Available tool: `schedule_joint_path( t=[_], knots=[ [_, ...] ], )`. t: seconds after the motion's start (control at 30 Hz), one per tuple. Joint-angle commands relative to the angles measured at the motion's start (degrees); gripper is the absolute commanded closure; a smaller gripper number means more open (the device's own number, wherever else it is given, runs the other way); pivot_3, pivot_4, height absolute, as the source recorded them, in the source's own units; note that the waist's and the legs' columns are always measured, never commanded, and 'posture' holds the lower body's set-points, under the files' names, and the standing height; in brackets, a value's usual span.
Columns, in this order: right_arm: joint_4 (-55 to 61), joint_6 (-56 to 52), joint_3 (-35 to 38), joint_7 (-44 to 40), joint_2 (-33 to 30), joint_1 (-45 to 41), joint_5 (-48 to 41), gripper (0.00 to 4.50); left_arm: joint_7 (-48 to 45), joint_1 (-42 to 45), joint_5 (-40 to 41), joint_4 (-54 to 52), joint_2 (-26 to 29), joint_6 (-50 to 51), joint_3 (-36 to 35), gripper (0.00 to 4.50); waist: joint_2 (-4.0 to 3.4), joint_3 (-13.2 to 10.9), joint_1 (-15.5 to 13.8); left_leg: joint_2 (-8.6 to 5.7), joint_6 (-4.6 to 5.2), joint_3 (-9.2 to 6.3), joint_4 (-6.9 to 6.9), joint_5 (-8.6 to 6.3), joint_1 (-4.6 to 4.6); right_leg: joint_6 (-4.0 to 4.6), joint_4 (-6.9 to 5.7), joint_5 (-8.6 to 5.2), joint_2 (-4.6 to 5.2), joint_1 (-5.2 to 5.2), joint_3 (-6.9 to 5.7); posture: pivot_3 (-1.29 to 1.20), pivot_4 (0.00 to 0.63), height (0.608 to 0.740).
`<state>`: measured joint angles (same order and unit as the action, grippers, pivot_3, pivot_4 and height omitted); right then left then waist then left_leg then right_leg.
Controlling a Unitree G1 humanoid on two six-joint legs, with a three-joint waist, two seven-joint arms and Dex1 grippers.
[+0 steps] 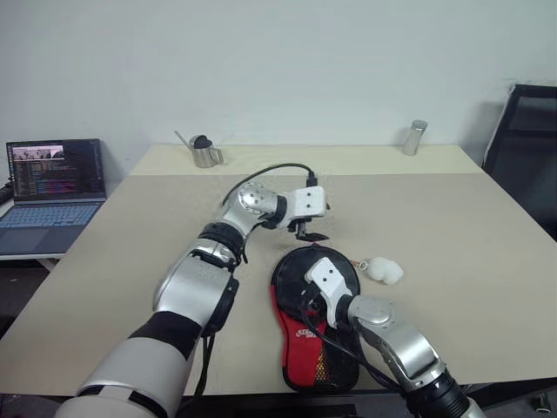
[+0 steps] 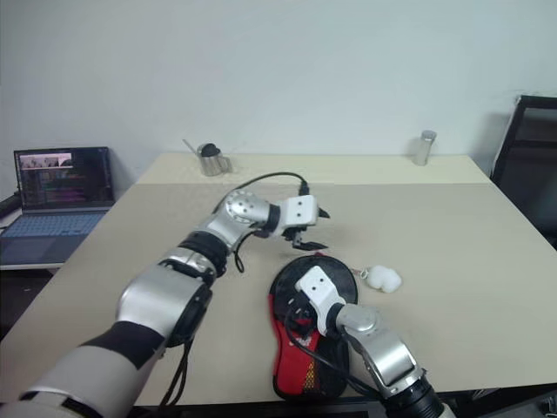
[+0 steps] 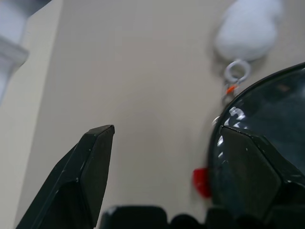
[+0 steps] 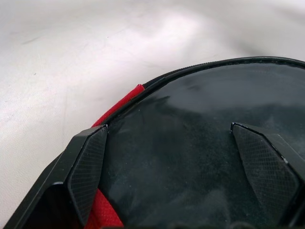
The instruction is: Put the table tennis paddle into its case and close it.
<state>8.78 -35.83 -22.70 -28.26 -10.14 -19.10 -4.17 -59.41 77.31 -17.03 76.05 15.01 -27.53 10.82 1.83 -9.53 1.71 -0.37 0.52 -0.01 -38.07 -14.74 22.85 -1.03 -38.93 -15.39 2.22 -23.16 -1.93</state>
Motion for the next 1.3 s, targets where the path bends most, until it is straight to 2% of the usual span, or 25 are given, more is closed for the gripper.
schedule_joint_path(
  t=[0.03, 0.23, 0.5, 0.6, 0.67, 0.77, 0.87, 0.93, 1.0, 1.1, 1.3],
  knots=[
    [-0.63, -4.00, 0.89, -1.23, -0.25, 1.28, -1.98, 0.00, -2.62, 1.00, 5.72, -2.43, 3.14, 1.57, -4.88, 0.65, 0.00, 0.00, 0.07, 0.00, 0.00, 0.01, 0.00, 0.00, 0.00, 0.00, 0.00, 0.00, 0.00, 0.00, 0.00, 0.00, 0.150, 0.740],
    [10.95, -14.11, 8.80, -1.48, -0.24, -0.63, -9.60, 0.00, -19.06, -6.16, 16.15, -9.17, 5.19, 8.00, -10.47, 0.65, -0.03, -0.03, -0.04, 0.00, -0.01, 0.00, -0.01, 0.01, 0.04, 0.03, 0.00, 0.01, 0.03, -0.01, -0.02, 0.00, 0.150, 0.740],
    [26.48, -32.99, 22.15, -1.49, -0.76, -6.58, -25.02, 0.00, -23.94, -17.07, 21.70, -27.97, 4.02, 21.15, -8.36, 0.65, 0.02, -0.22, -0.22, -0.01, -0.02, -0.17, -0.04, 0.01, 0.18, 0.04, 0.01, 0.02, 0.30, -0.07, 0.03, 0.00, 0.150, 0.740],
    [30.90, -38.98, 29.01, -3.59, -5.33, -8.39, -31.47, 0.00, -25.14, -22.85, 21.97, -36.51, 3.87, 25.05, -5.12, 0.65, 0.00, -0.22, -0.20, -0.04, -0.01, -0.15, -0.02, 0.01, 0.18, 0.04, 0.05, 0.02, 0.37, -0.05, 0.06, 0.00, 0.150, 0.740],
    [31.08, -39.73, 32.03, -5.68, -11.38, -8.81, -33.34, 0.00, -24.91, -25.62, 21.74, -40.12, 3.64, 26.55, -3.07, 0.65, 0.00, -0.22, -0.26, -0.09, -0.01, -0.12, -0.01, 0.00, 0.17, 0.05, 0.07, 0.02, 0.42, -0.03, 0.09, 0.00, 0.150, 0.740],
    [29.04, -35.03, 30.92, -9.37, -23.01, -7.28, -30.89, 0.00, -24.11, -27.31, 21.20, -42.10, 3.60, 26.92, -0.73, 0.65, -0.01, -0.25, -0.36, -0.12, -0.01, -0.11, -0.03, 0.00, 0.17, 0.05, 0.07, 0.02, 0.45, -0.03, 0.08, 0.00, 0.150, 0.740],
    [23.75, -22.48, 24.71, -15.73, -37.18, -4.17, -22.65, 0.00, -22.67, -27.25, 20.88, -41.44, 2.84, 26.39, 0.71, 0.65, 0.00, -0.27, -0.55, -0.13, 0.00, -0.11, -0.02, 0.00, 0.17, 0.05, 0.09, 0.00, 0.41, -0.03, 0.05, 0.00, 0.150, 0.740],
    [19.35, -14.24, 20.55, -19.57, -43.08, -3.30, -17.92, 0.00, -22.16, -27.00, 20.83, -41.14, 2.33, 26.32, 1.37, 0.65, 0.01, -0.28, -0.54, -0.14, 0.00, -0.04, -0.02, 0.00, 0.16, 0.04, 0.11, -0.01, 0.40, -0.01, 0.08, 0.00, 0.150, 0.740],
    [15.84, -9.16, 18.34, -21.87, -44.93, -3.71, -15.80, 0.00, -21.90, -26.89, 20.90, -41.14, 1.95, 26.50, 1.76, 0.65, 0.03, -0.29, -0.23, -0.14, 0.01, 0.05, 0.00, 0.00, 0.13, 0.04, 0.11, -0.01, 0.37, -0.02, 0.08, 0.00, 0.150, 0.740],
    [9.71, -3.36, 14.77, -24.37, -44.50, -6.04, -12.55, 0.00, -21.73, -26.99, 20.93, -41.13, 1.66, 26.46, 2.57, 0.65, 0.03, -0.32, 0.03, -0.07, 0.01, 0.07, 0.00, 0.00, 0.10, 0.04, 0.07, -0.01, 0.31, -0.02, 0.11, 0.00, 0.150, 0.740],
    [-3.77, 6.23, 8.01, -25.03, -39.66, -11.68, -4.34, 0.00, -20.97, -27.39, 20.89, -41.33, 1.80, 26.60, 3.39, 0.65, 0.06, -0.35, -0.19, -0.05, 0.00, 0.06, -0.04, 0.00, 0.09, 0.05, 0.06, 0.00, 0.28, -0.02, 0.19, 0.00, 0.150, 0.740]
  ],
)
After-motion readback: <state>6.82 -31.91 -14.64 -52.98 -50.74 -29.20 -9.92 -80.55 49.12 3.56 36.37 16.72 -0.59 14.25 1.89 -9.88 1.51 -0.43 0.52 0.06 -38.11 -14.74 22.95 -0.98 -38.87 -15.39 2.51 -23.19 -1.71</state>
